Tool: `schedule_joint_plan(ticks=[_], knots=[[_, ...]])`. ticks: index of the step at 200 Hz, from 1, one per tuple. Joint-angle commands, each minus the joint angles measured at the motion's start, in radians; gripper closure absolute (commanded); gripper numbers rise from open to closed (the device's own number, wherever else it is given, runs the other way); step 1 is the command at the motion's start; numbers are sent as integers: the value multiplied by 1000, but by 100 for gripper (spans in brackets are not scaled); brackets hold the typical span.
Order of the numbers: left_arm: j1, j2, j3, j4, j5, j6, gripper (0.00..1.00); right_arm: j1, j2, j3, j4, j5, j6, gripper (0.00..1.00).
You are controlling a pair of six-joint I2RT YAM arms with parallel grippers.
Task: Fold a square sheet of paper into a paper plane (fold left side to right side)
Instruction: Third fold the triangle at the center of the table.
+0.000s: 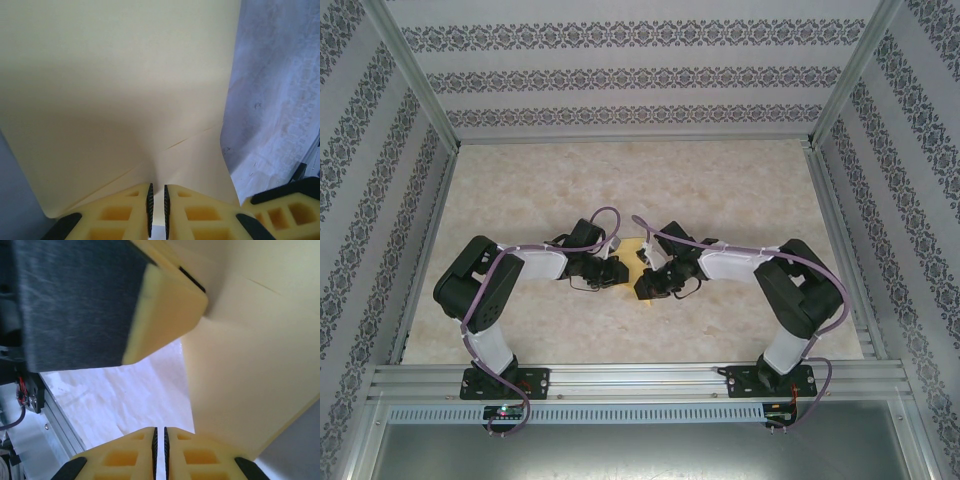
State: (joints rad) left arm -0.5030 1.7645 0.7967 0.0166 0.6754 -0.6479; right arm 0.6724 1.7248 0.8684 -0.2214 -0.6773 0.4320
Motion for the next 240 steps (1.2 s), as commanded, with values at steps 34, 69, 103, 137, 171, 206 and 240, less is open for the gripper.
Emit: schedule_joint_plan(ticks=[34,69,103,137,171,206,240], knots=[[-12,15,-27,-79,-49,32,82,13,35,39,-73,46,-41,85],[-13,15,-24,-86,-50,36,82,15,56,42,-99,66,-55,85],[-13,16,-22,-90,-51,39,82,16,56,46,-117,79,-64,85],[-13,15,-17,-96,-53,41,82,17,62,42,-136,82,-74,85],[-14,16,-13,-105,-57,45,82,16,58,33,-159,99,-77,85],[-13,21,-8,-112,-62,49,82,7,41,16,-163,101,-68,85],[-12,29,-6,-112,-63,51,82,-2,26,-8,-178,98,-66,86]])
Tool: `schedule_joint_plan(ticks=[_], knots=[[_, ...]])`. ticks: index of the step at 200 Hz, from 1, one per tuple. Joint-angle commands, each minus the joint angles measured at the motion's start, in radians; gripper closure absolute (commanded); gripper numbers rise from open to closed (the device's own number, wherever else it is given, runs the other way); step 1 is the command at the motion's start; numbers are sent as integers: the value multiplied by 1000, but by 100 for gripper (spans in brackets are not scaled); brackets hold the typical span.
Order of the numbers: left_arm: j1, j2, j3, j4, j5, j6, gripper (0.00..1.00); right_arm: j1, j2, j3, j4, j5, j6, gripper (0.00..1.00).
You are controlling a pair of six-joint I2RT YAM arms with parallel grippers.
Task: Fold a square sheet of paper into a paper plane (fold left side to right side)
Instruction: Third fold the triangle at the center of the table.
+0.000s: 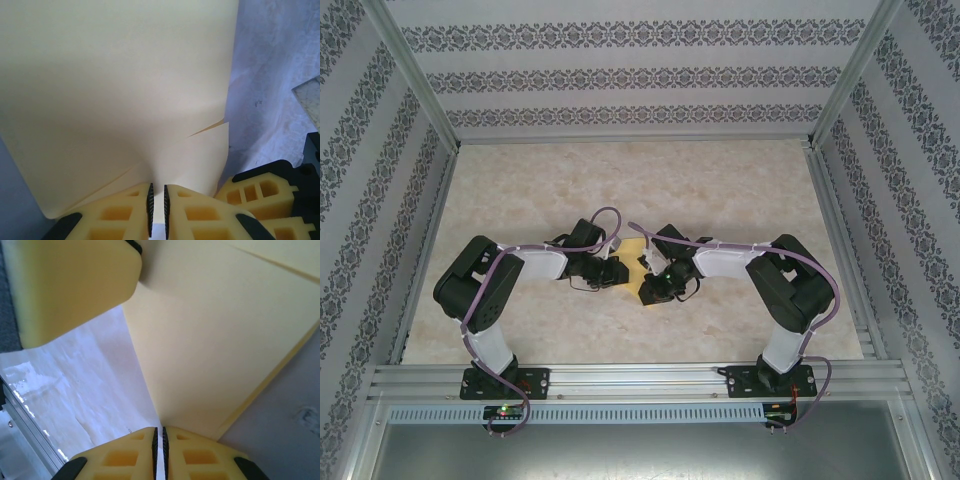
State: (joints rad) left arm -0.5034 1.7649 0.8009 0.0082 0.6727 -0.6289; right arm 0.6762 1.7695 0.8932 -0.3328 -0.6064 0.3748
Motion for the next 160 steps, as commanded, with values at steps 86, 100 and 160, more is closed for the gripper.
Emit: schedule_joint_plan(ticks=[86,100,160], knots=[[-13,18,-8,-106,-61,31,82,-43,-164,-110,-120,2,-6,100],[-13,11,-7,-106,-62,30,82,-41,-192,-95,-110,-20,12,100],[-12,11,-4,-102,-60,24,82,-15,-114,-14,1,-58,92,100]])
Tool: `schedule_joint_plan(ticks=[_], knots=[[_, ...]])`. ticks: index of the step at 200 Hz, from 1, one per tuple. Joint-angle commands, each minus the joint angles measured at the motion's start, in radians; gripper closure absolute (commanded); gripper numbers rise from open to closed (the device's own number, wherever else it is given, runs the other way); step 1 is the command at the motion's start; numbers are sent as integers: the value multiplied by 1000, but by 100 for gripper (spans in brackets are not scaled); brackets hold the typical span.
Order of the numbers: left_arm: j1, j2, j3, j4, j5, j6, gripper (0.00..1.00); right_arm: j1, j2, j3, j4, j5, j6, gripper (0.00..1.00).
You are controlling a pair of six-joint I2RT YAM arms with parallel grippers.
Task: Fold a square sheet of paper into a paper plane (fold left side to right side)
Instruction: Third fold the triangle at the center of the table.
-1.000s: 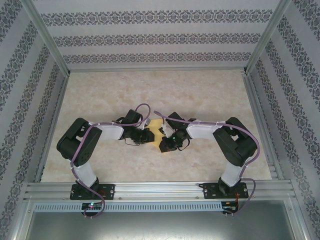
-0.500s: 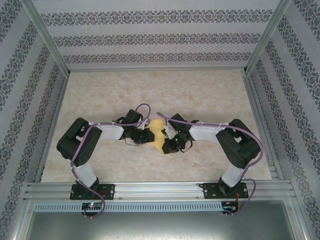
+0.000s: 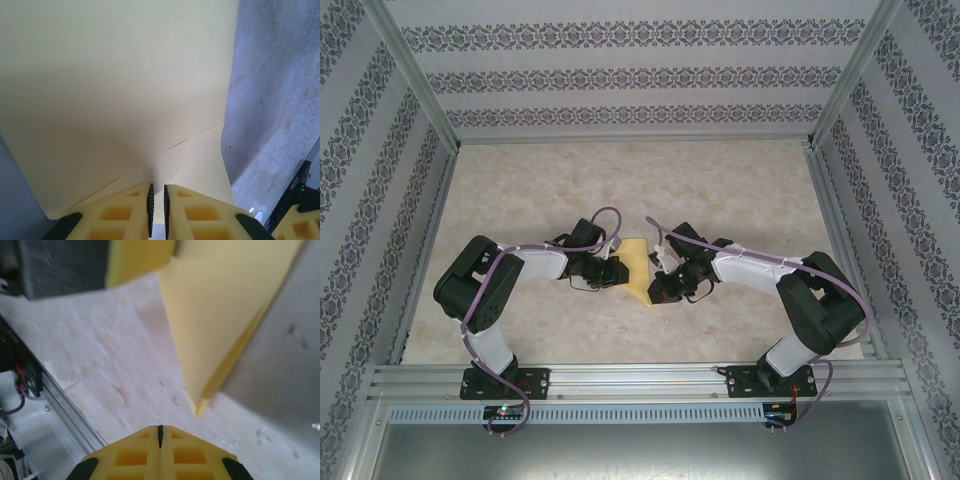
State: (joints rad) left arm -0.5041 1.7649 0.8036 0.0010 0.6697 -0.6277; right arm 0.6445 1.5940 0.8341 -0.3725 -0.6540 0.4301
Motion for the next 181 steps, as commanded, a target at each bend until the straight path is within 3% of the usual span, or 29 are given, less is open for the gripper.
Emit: schedule_joint_plan(ticks=[1,100,145,181], knots=[[-11,11,-7,-94,-57,23,82,16,64,45,41,-9,37,100],[-11,-18,-1,-68,-44,12,79,10,180,39,-9,143,50,100],[-12,-143,-31,-8,-54,-19,77,1,193,17,-46,187,41,100],[-28,-229,-80,35,-44,-43,84,1,210,17,-48,196,39,100]])
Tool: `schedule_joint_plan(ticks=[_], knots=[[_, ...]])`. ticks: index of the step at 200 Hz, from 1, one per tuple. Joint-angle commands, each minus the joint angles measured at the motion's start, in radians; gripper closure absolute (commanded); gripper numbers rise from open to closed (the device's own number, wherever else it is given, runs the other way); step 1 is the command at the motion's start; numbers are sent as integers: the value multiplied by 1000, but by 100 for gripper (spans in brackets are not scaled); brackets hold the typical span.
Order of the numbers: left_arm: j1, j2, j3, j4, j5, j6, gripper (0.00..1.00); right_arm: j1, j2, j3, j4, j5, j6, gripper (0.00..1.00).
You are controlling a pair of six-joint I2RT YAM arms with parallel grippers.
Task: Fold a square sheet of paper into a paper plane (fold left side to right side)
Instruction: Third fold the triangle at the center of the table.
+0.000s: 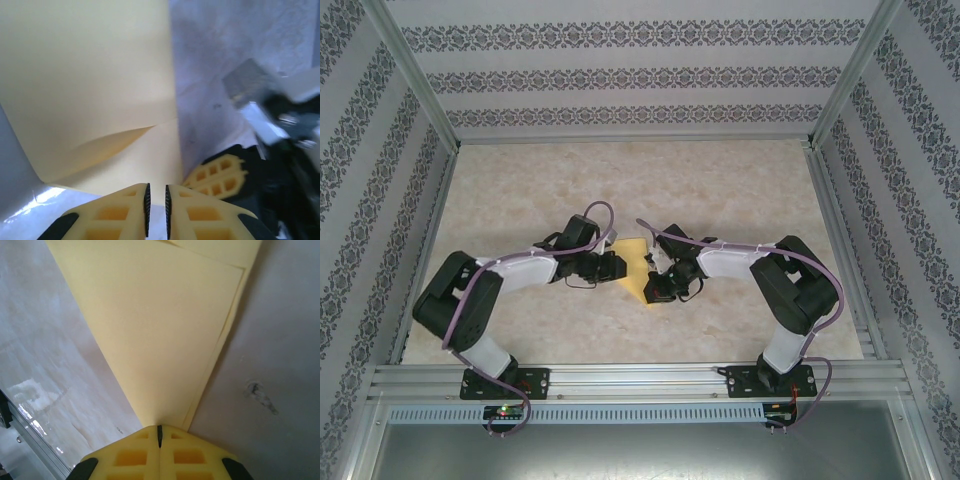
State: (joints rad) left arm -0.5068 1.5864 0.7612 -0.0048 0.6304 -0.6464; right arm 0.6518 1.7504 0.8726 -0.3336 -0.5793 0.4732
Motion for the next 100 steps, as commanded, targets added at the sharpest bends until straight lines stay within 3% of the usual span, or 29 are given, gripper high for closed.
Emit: schedule_joint_plan(ticks=[1,100], knots=[[-27,-52,-39,42,-5,-24,84,-6,53,-22,-87,121,-4,100],[-134,71,-37,193,26,-72,89,-6,64,-14,-88,114,-9,100]])
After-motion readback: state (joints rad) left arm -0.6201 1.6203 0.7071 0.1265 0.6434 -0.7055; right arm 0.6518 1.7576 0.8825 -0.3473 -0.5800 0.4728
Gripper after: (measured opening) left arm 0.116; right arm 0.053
